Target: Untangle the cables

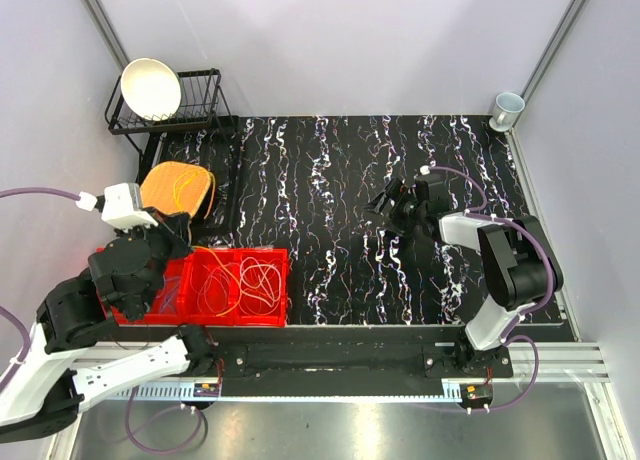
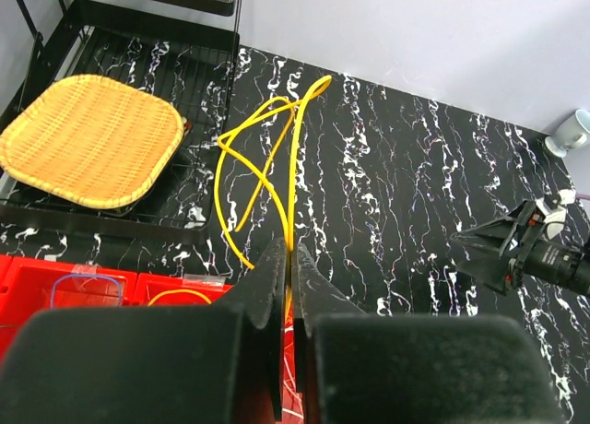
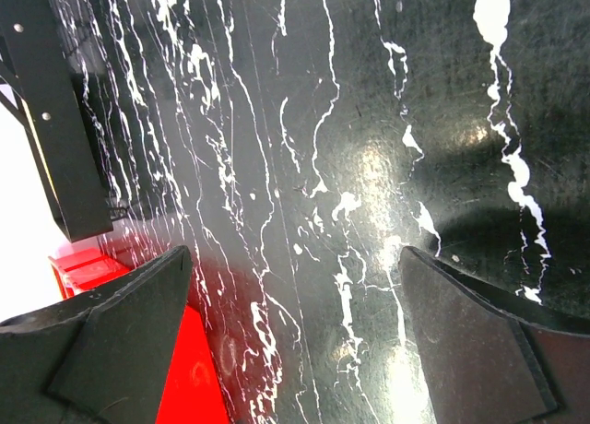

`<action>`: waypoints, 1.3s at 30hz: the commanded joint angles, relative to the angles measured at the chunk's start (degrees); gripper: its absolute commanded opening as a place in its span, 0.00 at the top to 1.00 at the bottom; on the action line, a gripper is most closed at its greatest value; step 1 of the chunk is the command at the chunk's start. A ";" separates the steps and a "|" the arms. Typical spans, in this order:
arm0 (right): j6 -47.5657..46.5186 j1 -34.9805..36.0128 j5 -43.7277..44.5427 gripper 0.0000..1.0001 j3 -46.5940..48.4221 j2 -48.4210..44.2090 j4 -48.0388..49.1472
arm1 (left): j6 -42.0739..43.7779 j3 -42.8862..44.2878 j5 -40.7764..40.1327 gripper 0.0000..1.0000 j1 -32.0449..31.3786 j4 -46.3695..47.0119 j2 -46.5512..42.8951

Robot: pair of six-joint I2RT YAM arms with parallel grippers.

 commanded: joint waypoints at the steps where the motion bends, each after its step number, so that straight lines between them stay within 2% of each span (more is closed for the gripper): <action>1: 0.56 -0.33 -1.86 0.00 1.64 0.55 2.63 | -1.96 1.39 -2.91 1.00 0.10 -0.72 -0.23; 14: 1.18 -0.33 -3.00 0.00 1.90 2.04 3.86 | 5.15 15.44 -4.75 1.00 0.02 -3.18 6.18; 25: 1.44 -0.33 -3.53 0.00 2.16 2.92 4.38 | 5.07 13.54 -4.40 1.00 0.11 -2.56 5.13; 33: 1.35 -0.33 -3.53 0.00 2.60 3.80 3.95 | -11.61 -4.57 0.43 1.00 0.11 -3.17 -0.75; 35: 1.35 -0.33 -3.62 0.00 2.60 3.80 4.03 | -17.83 -8.09 1.48 1.00 0.11 -6.77 -1.55; 39: 1.44 -0.33 -4.05 0.00 2.69 3.80 4.03 | -27.87 -8.19 2.80 1.00 0.11 -16.69 -1.02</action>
